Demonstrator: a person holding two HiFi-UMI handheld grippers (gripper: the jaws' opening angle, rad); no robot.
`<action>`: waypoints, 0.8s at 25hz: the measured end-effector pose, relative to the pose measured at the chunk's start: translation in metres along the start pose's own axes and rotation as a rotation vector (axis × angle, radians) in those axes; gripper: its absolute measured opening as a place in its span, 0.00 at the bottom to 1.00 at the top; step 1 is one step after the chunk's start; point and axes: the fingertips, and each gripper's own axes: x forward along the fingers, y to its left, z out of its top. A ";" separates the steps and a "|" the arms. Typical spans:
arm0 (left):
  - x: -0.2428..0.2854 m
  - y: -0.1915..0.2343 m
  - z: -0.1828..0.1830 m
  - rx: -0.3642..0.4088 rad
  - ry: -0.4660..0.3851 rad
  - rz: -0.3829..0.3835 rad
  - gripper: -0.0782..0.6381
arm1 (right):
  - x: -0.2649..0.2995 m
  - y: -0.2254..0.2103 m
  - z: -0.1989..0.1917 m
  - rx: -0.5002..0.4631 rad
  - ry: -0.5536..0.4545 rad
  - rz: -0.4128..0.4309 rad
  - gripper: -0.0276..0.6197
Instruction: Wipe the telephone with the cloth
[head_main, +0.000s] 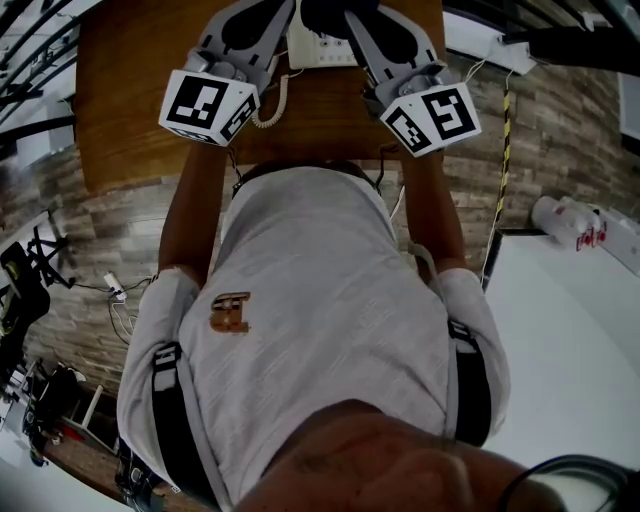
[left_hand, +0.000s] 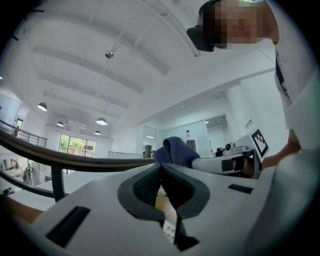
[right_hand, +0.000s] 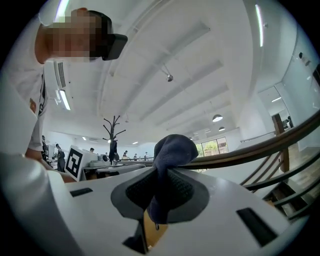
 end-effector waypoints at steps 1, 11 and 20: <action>-0.001 -0.002 0.003 0.005 -0.003 0.004 0.13 | -0.001 0.003 0.003 -0.003 -0.013 0.008 0.14; -0.004 -0.008 0.014 0.031 -0.034 0.027 0.13 | -0.006 0.016 0.015 -0.035 -0.060 0.038 0.14; -0.003 -0.007 0.015 0.029 -0.035 0.034 0.13 | -0.007 0.015 0.012 -0.041 -0.058 0.039 0.14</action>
